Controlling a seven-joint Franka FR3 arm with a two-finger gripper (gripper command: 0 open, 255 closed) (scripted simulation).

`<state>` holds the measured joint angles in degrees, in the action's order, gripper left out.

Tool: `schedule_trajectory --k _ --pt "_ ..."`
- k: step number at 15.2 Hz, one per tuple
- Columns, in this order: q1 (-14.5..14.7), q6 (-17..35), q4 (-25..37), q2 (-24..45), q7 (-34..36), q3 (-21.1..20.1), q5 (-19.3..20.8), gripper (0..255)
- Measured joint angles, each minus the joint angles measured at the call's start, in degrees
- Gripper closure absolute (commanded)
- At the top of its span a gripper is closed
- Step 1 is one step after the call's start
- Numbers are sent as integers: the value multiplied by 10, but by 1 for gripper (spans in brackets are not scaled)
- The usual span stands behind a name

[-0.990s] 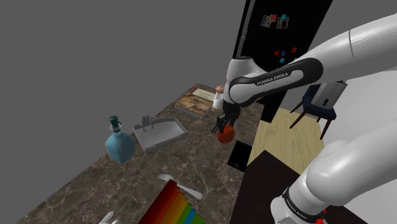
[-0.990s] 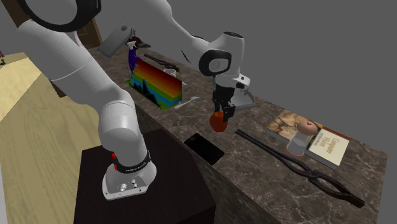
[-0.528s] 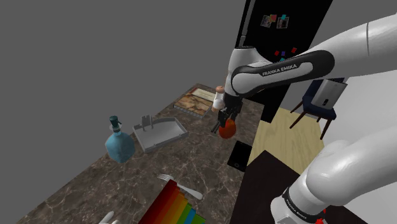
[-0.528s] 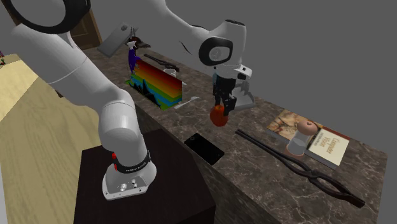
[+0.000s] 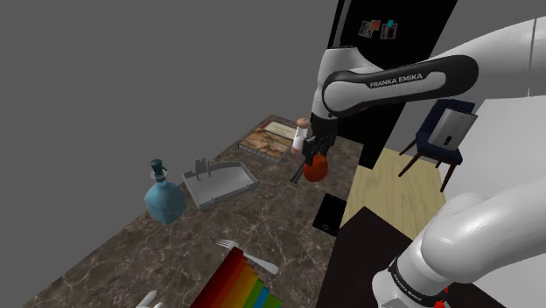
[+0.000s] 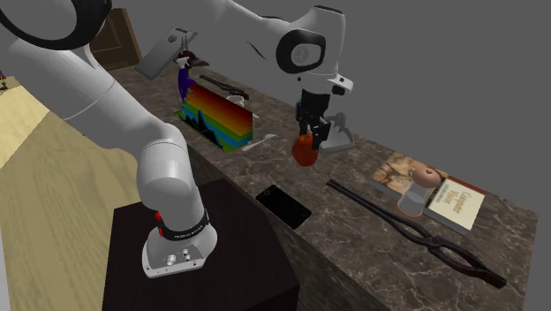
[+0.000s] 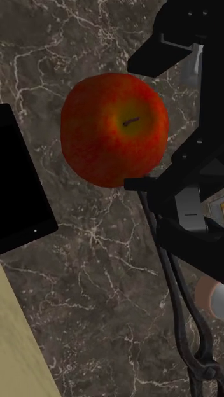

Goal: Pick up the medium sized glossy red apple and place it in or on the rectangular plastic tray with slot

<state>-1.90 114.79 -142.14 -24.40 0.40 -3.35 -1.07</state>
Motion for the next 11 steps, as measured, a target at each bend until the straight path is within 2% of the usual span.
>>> schedule_trajectory --k 7,11 --pt "0 -56 39 -17 0 1 0 255" --pt "10 -64 108 44 30 -21 -6 255"
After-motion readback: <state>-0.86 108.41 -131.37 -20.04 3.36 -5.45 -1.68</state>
